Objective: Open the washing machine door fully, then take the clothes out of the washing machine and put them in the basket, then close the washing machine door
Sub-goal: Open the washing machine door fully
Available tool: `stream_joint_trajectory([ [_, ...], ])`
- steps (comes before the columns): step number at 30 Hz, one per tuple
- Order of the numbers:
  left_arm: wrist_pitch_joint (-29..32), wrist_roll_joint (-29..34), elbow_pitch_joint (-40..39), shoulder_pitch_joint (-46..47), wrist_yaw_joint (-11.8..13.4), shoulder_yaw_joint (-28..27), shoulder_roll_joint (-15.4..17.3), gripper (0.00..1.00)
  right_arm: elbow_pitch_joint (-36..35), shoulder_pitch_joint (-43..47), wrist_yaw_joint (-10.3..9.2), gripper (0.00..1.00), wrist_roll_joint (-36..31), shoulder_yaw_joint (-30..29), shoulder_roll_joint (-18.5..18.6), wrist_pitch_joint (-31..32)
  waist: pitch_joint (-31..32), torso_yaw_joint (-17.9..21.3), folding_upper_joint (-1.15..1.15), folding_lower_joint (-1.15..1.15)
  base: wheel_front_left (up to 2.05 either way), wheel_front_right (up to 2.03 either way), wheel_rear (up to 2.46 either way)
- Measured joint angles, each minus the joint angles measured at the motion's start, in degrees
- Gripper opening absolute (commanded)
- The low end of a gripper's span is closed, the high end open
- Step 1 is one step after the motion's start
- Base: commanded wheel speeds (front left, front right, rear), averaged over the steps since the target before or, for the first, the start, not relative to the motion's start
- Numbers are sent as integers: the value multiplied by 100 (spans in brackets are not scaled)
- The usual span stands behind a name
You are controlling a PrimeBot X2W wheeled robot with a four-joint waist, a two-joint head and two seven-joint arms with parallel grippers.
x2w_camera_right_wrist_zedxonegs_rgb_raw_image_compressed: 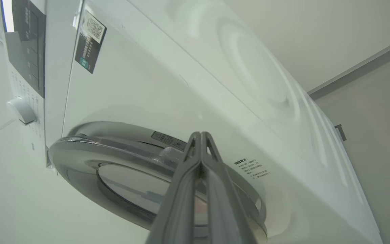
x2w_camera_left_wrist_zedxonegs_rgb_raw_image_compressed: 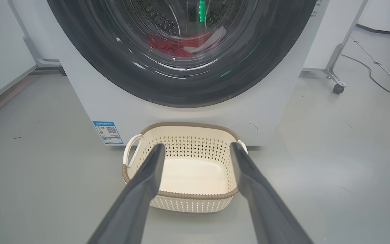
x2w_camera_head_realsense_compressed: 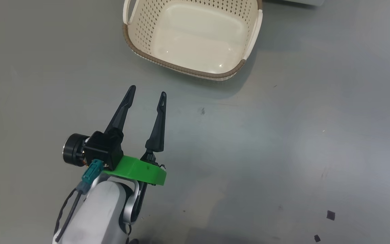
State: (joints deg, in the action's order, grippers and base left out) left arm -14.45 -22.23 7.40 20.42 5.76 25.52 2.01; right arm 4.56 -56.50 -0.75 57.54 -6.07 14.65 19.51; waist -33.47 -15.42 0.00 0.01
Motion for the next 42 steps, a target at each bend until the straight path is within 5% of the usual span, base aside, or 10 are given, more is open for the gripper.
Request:
stream_joint_trajectory([
  [11, 0, -211, -89, 258, 29, 220, -19, 100, 333, -914, -244, 0, 71, 247, 119, 525, -487, -391, 0, -1, 0, 0, 0],
  [20, 0, -393, -91, 319, 51, 315, -35, 100, 840, -1456, -500, 0, 554, 121, -160, 834, -714, -690, 0, -1, 0, 0, 0],
  [42, 0, -450, -74, 337, 77, 446, -56, 100, 1691, -2295, -605, 0, 1051, -234, -253, 1256, -791, -970, 0, -1, 0, 0, 0],
])
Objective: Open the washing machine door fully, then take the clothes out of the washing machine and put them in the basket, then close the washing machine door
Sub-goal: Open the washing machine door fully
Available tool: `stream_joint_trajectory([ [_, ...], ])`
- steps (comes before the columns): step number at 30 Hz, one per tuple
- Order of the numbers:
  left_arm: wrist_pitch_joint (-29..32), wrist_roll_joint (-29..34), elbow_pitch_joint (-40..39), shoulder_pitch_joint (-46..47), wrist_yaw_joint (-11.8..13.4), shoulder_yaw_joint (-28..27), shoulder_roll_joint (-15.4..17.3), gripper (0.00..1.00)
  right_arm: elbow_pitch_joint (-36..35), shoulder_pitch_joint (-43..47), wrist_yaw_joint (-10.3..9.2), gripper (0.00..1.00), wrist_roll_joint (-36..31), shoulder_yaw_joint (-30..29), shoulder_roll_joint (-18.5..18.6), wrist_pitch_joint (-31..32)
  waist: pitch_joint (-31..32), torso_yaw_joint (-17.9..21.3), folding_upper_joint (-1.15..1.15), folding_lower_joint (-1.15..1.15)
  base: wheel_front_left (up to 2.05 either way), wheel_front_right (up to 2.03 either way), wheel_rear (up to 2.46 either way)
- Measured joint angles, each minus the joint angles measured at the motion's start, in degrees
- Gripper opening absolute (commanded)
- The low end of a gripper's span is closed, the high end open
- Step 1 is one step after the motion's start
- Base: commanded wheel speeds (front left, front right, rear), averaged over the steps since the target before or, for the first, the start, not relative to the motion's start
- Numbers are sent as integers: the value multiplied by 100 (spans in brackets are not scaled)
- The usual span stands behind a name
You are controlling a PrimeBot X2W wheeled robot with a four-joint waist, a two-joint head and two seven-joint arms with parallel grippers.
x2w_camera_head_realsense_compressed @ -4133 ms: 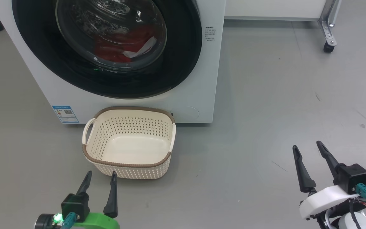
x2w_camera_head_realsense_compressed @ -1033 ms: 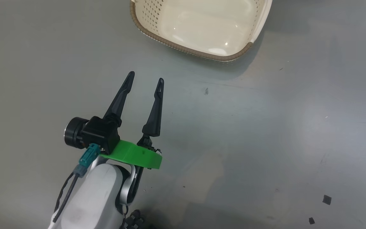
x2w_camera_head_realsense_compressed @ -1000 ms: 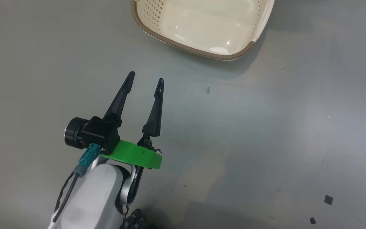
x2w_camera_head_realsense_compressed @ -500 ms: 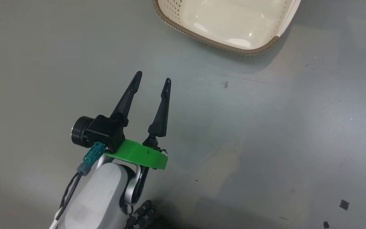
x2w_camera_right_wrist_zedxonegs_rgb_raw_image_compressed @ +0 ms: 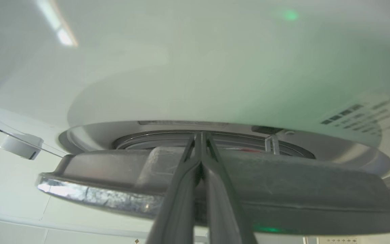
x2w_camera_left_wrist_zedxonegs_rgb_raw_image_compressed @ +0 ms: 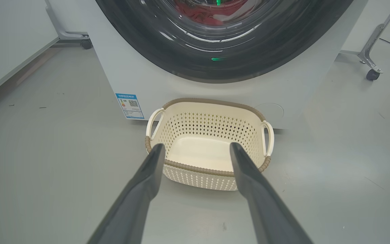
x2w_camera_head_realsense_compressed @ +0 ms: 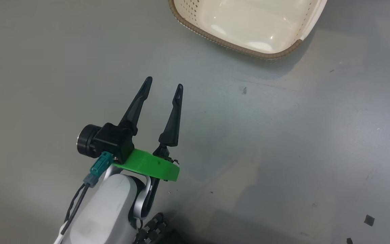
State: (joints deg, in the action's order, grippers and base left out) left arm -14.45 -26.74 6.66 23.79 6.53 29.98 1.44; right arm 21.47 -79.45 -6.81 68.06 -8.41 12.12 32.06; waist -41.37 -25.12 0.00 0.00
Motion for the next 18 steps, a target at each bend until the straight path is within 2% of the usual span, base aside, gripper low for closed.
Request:
stream_joint_trajectory([
  [18, 0, 2, 44, 1, 26, 31, -2, 100, 638, -175, -42, 0, 461, -267, 35, 556, 79, 53, 0, 0, 0, 0, 0],
])
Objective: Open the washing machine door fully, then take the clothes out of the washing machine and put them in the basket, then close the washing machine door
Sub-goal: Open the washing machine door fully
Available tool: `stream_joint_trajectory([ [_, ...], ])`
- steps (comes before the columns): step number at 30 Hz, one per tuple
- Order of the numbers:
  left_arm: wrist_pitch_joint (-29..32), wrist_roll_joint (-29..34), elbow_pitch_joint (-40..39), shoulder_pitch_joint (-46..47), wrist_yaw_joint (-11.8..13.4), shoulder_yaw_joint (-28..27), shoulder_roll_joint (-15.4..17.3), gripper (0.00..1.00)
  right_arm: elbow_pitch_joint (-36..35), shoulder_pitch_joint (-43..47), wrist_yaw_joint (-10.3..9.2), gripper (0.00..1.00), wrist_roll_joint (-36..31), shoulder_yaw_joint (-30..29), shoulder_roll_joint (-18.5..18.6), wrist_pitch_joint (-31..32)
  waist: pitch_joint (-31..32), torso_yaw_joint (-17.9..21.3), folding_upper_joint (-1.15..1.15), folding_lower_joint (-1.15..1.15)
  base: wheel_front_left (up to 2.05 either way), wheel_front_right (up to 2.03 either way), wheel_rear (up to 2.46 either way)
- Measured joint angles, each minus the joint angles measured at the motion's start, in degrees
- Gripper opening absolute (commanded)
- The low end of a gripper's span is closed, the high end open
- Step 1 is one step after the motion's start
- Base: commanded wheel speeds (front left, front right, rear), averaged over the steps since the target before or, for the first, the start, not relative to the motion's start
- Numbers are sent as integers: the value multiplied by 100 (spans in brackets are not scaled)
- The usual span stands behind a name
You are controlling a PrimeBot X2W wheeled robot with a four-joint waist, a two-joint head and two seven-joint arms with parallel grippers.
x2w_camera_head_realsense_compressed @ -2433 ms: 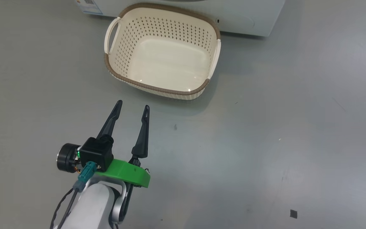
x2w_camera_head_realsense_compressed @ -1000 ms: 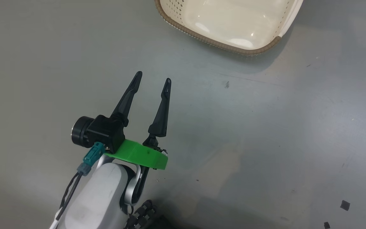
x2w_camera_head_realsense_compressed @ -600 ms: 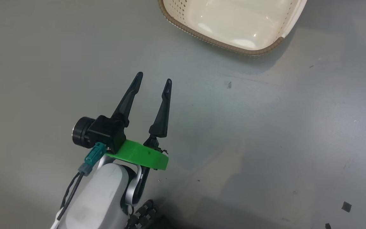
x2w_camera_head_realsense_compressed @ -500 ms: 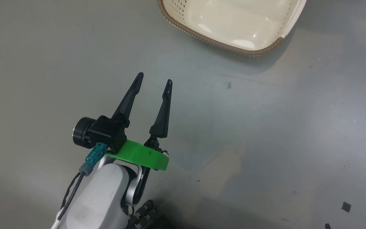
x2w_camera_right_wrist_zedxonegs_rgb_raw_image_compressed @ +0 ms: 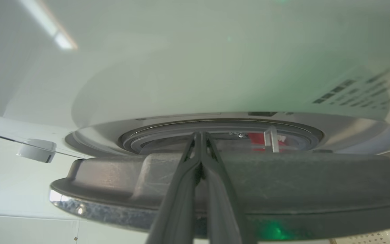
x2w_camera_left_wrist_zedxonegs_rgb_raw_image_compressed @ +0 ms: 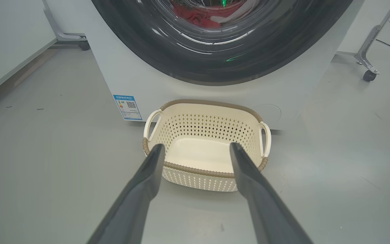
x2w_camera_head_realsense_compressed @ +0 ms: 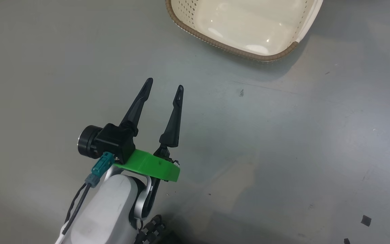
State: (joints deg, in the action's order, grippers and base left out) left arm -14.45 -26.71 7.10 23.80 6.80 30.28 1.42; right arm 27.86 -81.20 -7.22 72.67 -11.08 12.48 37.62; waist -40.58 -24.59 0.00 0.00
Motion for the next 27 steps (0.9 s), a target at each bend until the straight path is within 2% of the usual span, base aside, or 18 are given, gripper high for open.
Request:
stream_joint_trajectory([
  [27, 0, 77, 155, -1, 2, -112, -1, 100, 637, 271, -1, 0, 202, -38, -1, 644, 398, 112, 0, 0, 0, 0, 0],
])
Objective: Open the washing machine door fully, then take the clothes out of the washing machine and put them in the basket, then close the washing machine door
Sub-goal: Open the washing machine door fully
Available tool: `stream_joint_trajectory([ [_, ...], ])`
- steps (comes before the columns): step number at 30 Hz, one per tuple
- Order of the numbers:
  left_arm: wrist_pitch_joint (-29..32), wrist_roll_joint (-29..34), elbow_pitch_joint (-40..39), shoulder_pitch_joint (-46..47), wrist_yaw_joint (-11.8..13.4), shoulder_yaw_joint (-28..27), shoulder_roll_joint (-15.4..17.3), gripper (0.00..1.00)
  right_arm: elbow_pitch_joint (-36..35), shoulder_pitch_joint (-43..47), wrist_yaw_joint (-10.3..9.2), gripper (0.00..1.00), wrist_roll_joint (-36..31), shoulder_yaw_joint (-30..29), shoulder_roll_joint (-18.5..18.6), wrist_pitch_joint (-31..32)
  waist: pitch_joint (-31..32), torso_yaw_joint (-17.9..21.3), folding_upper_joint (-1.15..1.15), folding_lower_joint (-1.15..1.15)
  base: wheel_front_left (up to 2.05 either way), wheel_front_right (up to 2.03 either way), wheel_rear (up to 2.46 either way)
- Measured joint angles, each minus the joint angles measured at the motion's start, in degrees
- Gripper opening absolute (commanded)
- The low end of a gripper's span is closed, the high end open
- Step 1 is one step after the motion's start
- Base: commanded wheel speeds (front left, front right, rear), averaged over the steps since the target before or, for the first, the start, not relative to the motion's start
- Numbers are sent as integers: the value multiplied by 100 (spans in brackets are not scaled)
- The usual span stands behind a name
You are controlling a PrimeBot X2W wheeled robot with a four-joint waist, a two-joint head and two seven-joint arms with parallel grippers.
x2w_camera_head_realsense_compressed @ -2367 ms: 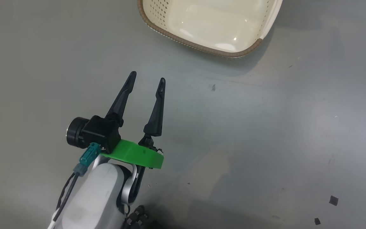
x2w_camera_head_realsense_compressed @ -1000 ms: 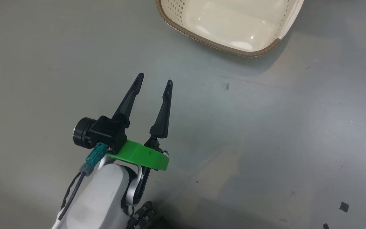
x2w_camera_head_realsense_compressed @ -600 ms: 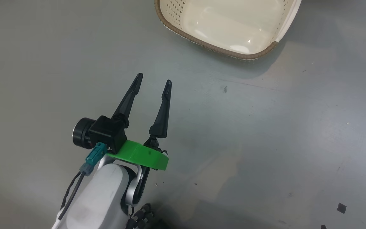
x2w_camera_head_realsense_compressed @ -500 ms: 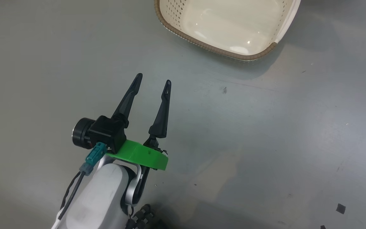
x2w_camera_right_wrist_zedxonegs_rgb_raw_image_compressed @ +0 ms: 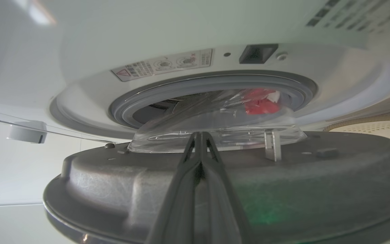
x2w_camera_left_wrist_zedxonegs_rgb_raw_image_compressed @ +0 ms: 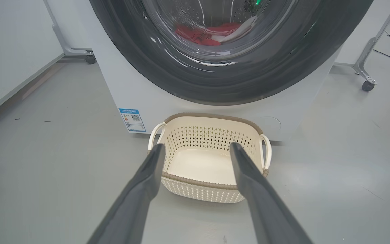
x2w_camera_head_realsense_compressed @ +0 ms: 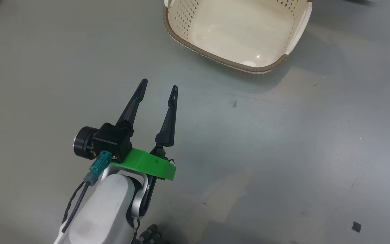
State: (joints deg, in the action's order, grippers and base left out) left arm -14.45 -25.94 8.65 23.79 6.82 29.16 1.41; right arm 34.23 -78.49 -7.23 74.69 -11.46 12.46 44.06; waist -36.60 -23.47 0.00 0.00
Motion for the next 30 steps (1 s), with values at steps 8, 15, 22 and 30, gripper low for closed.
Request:
stream_joint_trajectory([
  [8, 0, 34, 36, -3, 0, -31, 0, 100, 103, 200, 0, 0, 42, 68, -42, 163, 185, 56, 0, 0, 0, 0, 0],
  [15, 0, 80, 93, -12, 0, -101, 1, 100, 174, 453, 0, 0, 43, 87, -107, 276, 377, 94, 0, 0, 0, 0, 0],
  [22, 0, 111, 175, -65, 0, -146, 1, 100, 259, 768, 8, 0, 104, 105, -243, 389, 607, 156, 0, 0, 0, 0, 0],
  [30, 0, 216, 221, -166, 0, -142, 2, 100, 354, 1139, 10, 0, 143, 230, -327, 550, 841, 225, 0, 0, 0, 0, 0],
])
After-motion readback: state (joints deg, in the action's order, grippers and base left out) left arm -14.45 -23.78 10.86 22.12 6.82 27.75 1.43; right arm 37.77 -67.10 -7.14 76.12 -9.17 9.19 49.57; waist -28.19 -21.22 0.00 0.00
